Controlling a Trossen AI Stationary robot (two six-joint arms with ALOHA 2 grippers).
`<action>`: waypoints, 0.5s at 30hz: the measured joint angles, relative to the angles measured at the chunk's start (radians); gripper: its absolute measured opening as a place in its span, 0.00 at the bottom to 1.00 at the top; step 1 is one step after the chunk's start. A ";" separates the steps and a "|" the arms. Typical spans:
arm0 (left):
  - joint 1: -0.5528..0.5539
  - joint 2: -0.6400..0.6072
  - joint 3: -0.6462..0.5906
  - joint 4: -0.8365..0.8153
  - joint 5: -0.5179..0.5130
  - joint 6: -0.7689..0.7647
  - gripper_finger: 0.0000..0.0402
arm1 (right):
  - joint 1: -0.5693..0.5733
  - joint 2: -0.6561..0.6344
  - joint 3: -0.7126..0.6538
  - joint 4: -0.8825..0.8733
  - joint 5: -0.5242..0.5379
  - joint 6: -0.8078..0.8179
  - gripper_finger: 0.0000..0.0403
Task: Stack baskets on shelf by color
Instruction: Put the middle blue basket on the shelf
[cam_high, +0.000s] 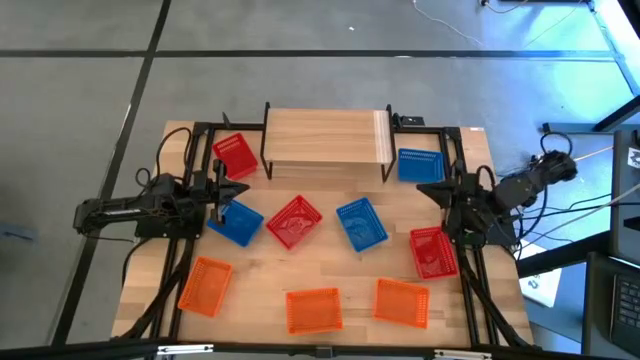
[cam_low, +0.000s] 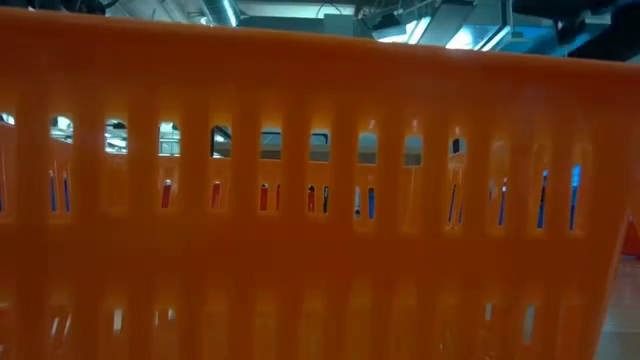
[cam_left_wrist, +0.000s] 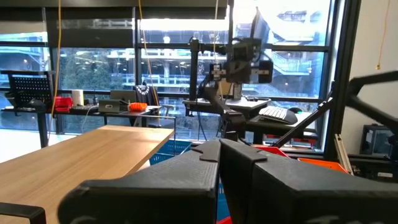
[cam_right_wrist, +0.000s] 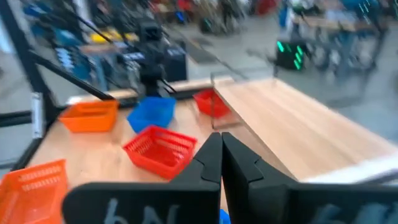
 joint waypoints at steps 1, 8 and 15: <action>0.000 0.000 0.000 0.000 0.000 0.000 0.00 | -0.001 0.049 0.044 -0.045 0.009 0.064 0.00; 0.000 0.000 0.000 0.000 0.000 0.000 0.00 | -0.084 0.360 0.358 -0.446 -0.081 0.570 0.00; 0.000 0.000 0.000 0.001 0.000 0.000 0.00 | -0.265 0.598 0.572 -0.794 -0.472 0.952 0.00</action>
